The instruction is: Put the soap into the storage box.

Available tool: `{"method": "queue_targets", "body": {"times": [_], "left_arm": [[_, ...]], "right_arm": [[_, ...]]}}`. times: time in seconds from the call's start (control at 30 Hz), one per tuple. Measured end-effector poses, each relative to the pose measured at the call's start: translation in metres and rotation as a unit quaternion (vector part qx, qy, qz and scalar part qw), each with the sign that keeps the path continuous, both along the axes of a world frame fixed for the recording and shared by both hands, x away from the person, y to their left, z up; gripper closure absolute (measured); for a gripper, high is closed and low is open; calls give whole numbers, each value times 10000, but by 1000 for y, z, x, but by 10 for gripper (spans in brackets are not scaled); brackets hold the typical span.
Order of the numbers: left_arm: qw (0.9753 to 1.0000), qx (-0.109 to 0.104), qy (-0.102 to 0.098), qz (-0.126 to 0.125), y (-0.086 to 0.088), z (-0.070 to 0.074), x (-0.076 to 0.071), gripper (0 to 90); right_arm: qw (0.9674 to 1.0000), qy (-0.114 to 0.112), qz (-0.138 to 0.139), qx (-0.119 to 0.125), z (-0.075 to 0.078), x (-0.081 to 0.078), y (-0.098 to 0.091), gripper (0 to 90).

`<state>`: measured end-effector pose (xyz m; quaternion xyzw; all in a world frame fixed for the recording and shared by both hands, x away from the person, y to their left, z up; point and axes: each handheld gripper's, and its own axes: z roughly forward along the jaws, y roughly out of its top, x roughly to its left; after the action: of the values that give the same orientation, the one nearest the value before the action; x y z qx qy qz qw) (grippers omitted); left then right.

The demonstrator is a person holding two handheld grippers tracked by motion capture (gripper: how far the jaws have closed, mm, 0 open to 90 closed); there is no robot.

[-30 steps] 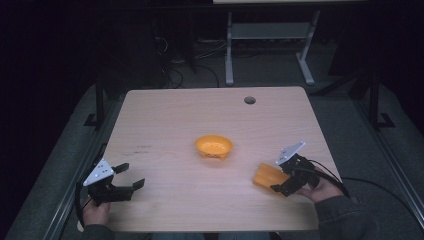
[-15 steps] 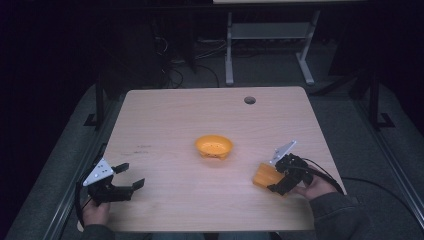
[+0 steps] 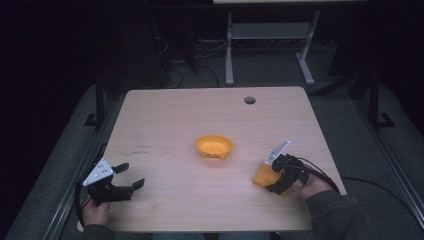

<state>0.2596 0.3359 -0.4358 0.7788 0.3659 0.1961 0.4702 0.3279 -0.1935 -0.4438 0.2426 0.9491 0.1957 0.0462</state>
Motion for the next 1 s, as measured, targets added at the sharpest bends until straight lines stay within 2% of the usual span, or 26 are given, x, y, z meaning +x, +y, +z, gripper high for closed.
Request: {"method": "queue_targets", "body": {"times": [0.37,0.6,1.0], "left_arm": [[10000,-19,-10,11,1,1,0,143],[10000,-20,-7,1,1,1,0,143],[10000,-36,-16,14,2,1,0,143]], "right_arm": [[9999,67,38,-73,-5,2,4,151],[9999,56,104,-124,-7,2,7,189],[9997,13,190,-121,-6,1,7,202]]}}
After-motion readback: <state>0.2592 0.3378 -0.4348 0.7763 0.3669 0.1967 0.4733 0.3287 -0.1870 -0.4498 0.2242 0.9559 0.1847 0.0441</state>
